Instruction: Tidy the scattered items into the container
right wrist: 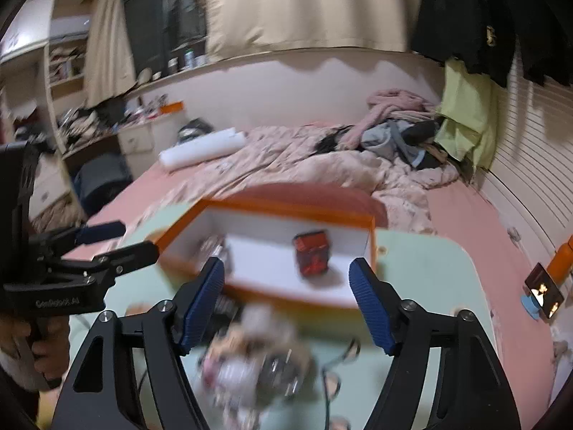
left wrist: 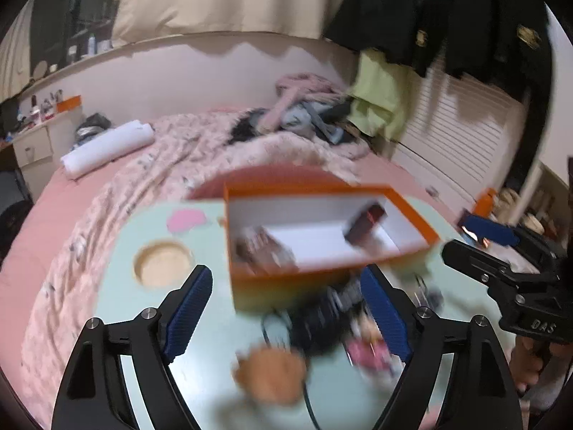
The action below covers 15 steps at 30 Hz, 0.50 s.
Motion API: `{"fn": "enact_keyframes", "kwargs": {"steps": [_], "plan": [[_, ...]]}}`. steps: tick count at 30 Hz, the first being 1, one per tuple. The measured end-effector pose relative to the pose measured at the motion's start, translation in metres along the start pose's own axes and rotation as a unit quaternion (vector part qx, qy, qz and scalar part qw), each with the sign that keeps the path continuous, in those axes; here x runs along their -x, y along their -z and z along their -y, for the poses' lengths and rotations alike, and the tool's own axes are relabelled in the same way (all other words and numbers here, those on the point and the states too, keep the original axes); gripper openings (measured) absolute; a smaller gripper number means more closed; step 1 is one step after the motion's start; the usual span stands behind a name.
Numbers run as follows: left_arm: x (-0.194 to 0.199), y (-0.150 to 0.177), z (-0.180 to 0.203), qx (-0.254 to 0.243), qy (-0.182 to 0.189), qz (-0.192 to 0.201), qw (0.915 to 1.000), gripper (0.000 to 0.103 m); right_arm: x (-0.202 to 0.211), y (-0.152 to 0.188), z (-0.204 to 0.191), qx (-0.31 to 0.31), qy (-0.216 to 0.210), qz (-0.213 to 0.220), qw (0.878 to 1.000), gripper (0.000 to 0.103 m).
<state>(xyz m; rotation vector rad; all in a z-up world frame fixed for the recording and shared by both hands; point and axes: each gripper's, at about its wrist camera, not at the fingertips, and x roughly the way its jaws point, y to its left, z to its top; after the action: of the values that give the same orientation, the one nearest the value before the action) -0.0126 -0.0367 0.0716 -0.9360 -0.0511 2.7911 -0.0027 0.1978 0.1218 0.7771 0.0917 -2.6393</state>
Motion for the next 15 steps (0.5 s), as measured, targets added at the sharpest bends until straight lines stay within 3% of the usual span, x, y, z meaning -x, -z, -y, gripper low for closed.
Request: {"fn": "enact_keyframes", "kwargs": {"steps": [4,8,15], "plan": [[0.012,0.037,0.004,-0.003,-0.013,-0.009,0.9999,0.085,0.016,0.037,-0.011,0.013,-0.001,-0.015,1.0,0.074],[0.014,0.063,0.005,0.016,-0.015,-0.019,0.9996,0.085,0.011,0.066,-0.009,0.001,-0.01,-0.06,0.998,0.074],[-0.014,0.079,0.021,-0.02,-0.027,-0.067,0.9972,0.085,0.001,0.1,-0.006,0.013,0.01,-0.098,0.995,0.074]]}}
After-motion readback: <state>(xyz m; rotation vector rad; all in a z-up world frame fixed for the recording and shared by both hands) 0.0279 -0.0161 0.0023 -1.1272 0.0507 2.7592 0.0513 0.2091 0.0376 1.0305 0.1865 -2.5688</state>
